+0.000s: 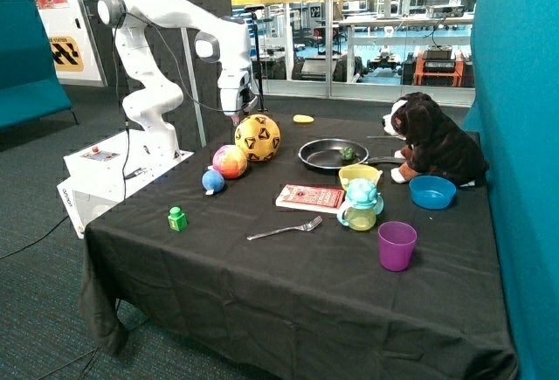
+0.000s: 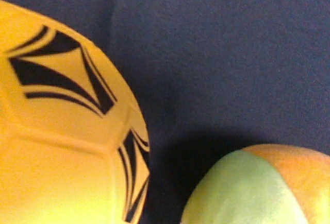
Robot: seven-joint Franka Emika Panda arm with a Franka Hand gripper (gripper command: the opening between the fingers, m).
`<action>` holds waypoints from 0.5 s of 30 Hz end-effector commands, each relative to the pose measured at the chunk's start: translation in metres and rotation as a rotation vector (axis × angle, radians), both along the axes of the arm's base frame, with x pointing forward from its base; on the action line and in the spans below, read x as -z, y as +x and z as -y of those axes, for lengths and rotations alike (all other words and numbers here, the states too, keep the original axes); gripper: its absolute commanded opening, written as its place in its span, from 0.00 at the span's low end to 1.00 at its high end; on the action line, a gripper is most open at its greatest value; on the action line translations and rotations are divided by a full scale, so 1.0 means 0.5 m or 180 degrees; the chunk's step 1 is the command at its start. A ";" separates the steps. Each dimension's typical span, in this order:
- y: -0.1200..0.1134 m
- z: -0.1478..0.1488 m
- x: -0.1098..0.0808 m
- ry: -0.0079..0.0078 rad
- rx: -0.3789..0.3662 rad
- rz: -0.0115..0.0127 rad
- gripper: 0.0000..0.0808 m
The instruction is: Sort the balls from left to right in order of size
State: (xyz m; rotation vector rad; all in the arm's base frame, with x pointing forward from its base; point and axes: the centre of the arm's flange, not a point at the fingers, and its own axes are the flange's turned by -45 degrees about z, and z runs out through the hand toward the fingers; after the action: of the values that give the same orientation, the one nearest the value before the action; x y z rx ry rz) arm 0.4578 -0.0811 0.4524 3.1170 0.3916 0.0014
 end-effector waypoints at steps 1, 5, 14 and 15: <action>0.014 -0.019 -0.028 0.00000 -0.0077 -0.00028 1.00; 0.017 -0.017 -0.029 0.00000 -0.0063 -0.00028 1.00; 0.025 -0.008 -0.026 0.00000 -0.0056 -0.00028 1.00; 0.026 -0.007 -0.026 0.00000 -0.0058 -0.00028 1.00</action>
State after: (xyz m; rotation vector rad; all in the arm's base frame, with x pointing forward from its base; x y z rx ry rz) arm 0.4644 -0.0758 0.4633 3.1135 0.4122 0.0057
